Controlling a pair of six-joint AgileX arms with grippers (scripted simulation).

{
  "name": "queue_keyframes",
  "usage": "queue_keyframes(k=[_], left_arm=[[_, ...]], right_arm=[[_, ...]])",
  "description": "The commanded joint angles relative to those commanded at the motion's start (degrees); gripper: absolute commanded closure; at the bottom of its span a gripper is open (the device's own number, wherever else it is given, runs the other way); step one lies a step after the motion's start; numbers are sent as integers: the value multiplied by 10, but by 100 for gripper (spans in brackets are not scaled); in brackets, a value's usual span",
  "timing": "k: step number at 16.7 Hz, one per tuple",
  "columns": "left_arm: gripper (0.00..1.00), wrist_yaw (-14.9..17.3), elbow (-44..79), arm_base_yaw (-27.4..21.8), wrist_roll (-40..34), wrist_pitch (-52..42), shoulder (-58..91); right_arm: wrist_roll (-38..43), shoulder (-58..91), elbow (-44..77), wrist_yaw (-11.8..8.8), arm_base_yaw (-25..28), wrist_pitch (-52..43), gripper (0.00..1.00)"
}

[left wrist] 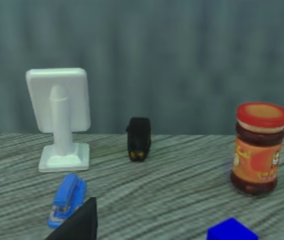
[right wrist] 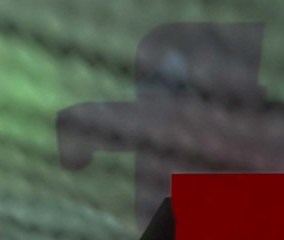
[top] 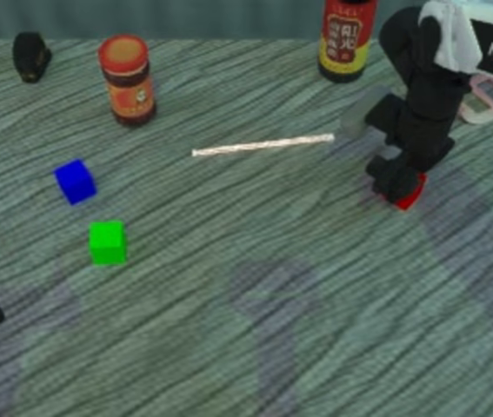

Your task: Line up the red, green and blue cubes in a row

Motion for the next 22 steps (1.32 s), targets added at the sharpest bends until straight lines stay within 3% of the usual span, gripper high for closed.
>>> queue_keyframes(k=[5,11,17,19,22], left_arm=[[0,0,0,0,0,0,0],[0,0,0,0,0,0,0],[0,0,0,0,0,0,0],[0,0,0,0,0,0,0],[0,0,0,0,0,0,0]], right_arm=[[6,-23,10,-8,1,-20,100],[7,-44,104,-9,5,-139,100],[7,-46,113,-9,3,-148,100],[6,-47,113,-9,23,-149,100],[5,-52,112,-9,95,-153,100]])
